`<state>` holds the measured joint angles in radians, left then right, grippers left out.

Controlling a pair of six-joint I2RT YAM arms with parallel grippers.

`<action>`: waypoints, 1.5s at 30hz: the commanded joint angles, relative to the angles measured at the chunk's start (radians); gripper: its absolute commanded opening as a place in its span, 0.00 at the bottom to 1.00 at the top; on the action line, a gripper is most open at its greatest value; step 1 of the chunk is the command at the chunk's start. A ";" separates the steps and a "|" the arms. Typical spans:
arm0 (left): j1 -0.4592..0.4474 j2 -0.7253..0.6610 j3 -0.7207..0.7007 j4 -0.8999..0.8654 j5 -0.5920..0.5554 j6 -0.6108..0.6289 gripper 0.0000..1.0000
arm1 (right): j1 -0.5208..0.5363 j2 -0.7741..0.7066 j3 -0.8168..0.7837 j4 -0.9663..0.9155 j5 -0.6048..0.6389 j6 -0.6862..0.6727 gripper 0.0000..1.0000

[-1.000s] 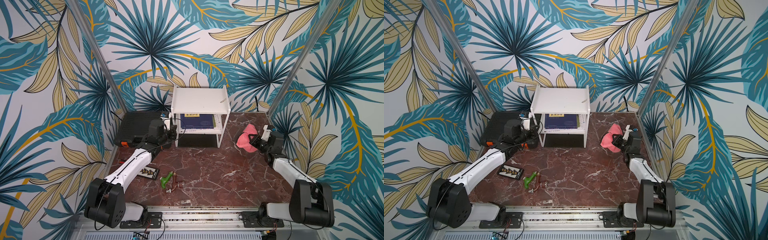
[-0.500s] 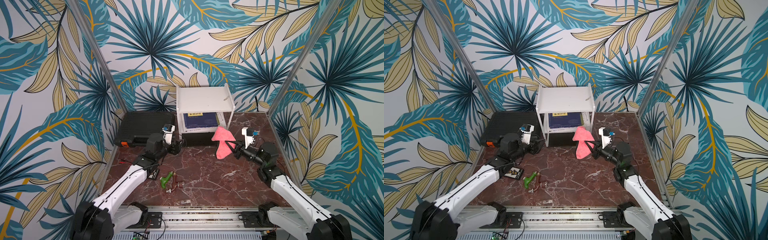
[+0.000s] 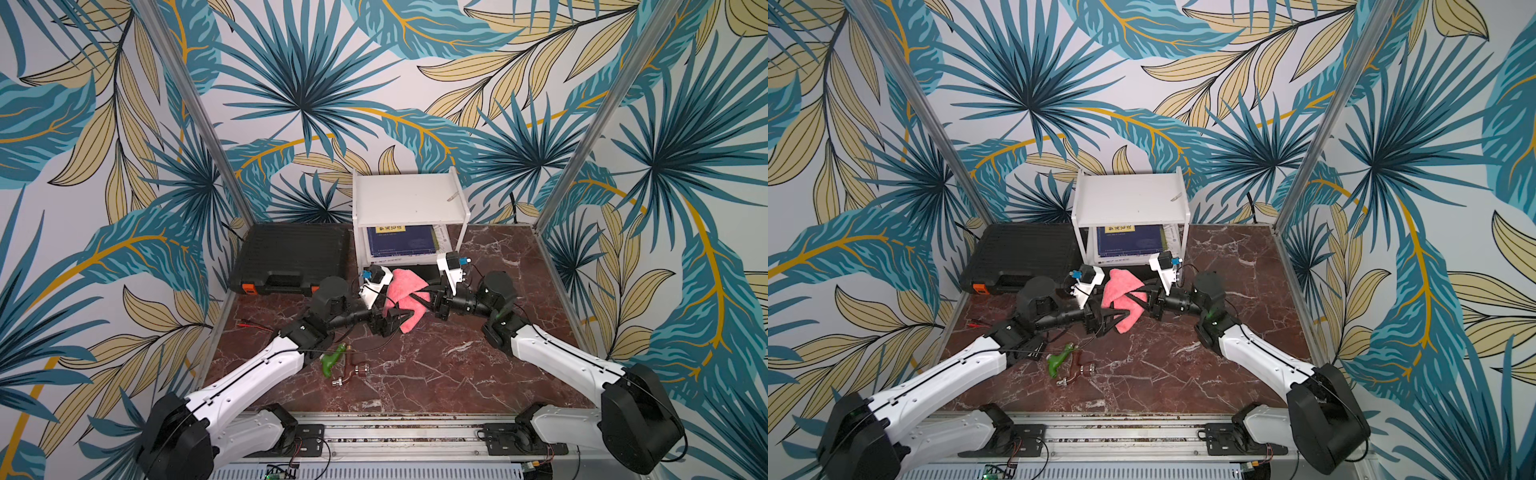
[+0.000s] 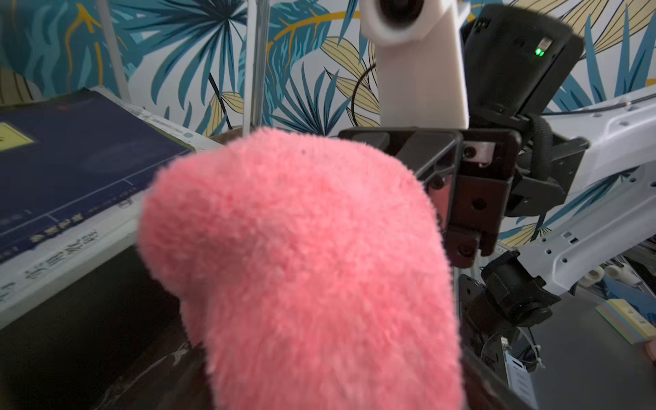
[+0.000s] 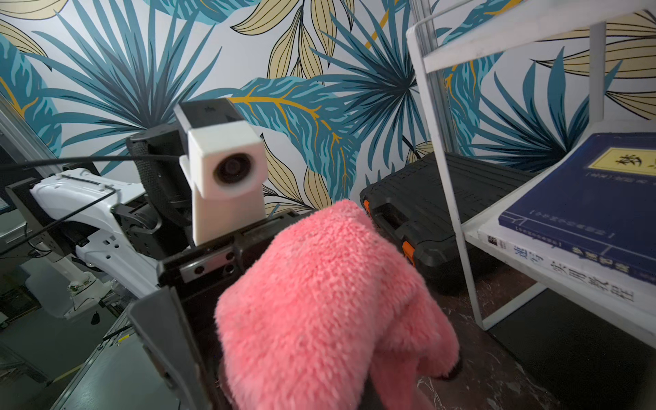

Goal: Wipe the bookshelf clean with a cloth
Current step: Adjust the cleaning item, then move the shelf to the center of the board.

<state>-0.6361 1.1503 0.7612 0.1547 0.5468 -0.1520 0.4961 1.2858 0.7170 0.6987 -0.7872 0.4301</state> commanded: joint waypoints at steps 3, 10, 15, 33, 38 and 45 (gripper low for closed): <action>-0.022 0.013 0.037 0.032 -0.124 0.033 0.18 | 0.009 -0.006 0.003 0.002 0.100 -0.030 0.08; 0.039 -0.181 -0.219 0.036 -0.786 -0.214 0.00 | -0.051 -0.084 -0.102 -0.220 1.146 -0.066 0.73; 0.165 -0.302 -0.350 -0.056 -0.818 -0.408 0.00 | -0.104 0.005 0.030 -0.282 1.138 -0.219 0.76; 0.259 -0.142 -0.180 -0.125 -0.661 -0.386 0.00 | -0.186 0.177 0.269 -0.201 0.886 -0.475 0.16; 0.263 -0.106 -0.147 -0.142 -0.621 -0.389 0.00 | -0.220 0.092 0.172 -0.179 0.860 -0.470 0.01; 0.265 -0.039 -0.091 -0.119 -0.515 -0.374 0.00 | -0.367 -0.044 0.070 -0.257 0.614 -0.492 0.00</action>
<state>-0.3779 1.0824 0.6155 0.0097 -0.0330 -0.5438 0.1894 1.2980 0.8104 0.4854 -0.1036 -0.0223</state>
